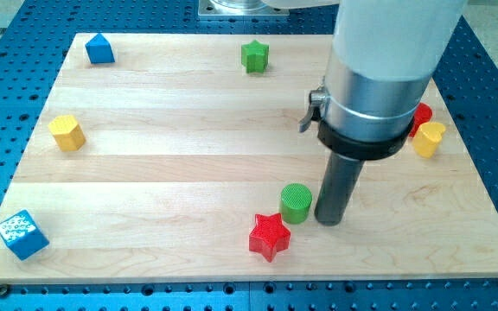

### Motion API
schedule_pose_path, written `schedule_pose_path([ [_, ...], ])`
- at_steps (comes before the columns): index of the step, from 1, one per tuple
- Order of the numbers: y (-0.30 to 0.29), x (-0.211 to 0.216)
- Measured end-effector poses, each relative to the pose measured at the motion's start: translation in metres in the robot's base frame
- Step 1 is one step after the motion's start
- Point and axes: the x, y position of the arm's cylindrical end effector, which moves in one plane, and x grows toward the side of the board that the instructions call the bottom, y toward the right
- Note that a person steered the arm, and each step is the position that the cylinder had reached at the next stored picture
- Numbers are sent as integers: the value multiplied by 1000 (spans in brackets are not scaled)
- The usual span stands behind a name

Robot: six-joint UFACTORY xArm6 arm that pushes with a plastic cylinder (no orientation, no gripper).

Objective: Push the red star vertically to the heart

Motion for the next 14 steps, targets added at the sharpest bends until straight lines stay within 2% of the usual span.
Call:
schedule_pose_path([
  [1, -13, -37],
  [2, -67, -53],
  [3, -129, -43],
  [4, -166, 12],
  [5, -148, 30],
  [7, -42, 3],
  [9, -69, 5],
  [10, -116, 14],
  [11, -116, 64],
  [12, -68, 68],
  [13, -21, 49],
  [14, -18, 49],
])
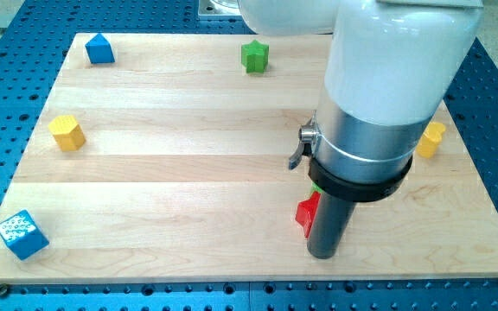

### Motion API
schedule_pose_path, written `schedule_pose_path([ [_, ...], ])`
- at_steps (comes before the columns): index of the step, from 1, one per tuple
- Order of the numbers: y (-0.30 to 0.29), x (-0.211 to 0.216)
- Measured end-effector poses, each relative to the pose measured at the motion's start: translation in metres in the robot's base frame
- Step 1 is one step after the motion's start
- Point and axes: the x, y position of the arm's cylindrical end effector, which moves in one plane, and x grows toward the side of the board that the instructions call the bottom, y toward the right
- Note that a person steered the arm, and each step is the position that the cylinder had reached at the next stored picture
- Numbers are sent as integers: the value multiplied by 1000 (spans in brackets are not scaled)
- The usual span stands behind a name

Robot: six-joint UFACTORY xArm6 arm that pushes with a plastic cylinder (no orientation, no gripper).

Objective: Push the red star vertically to the heart

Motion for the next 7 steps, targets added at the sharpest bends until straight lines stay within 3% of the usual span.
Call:
schedule_pose_path([
  [2, -74, 0],
  [3, -42, -30],
  [6, 127, -37],
  [7, 133, -49],
])
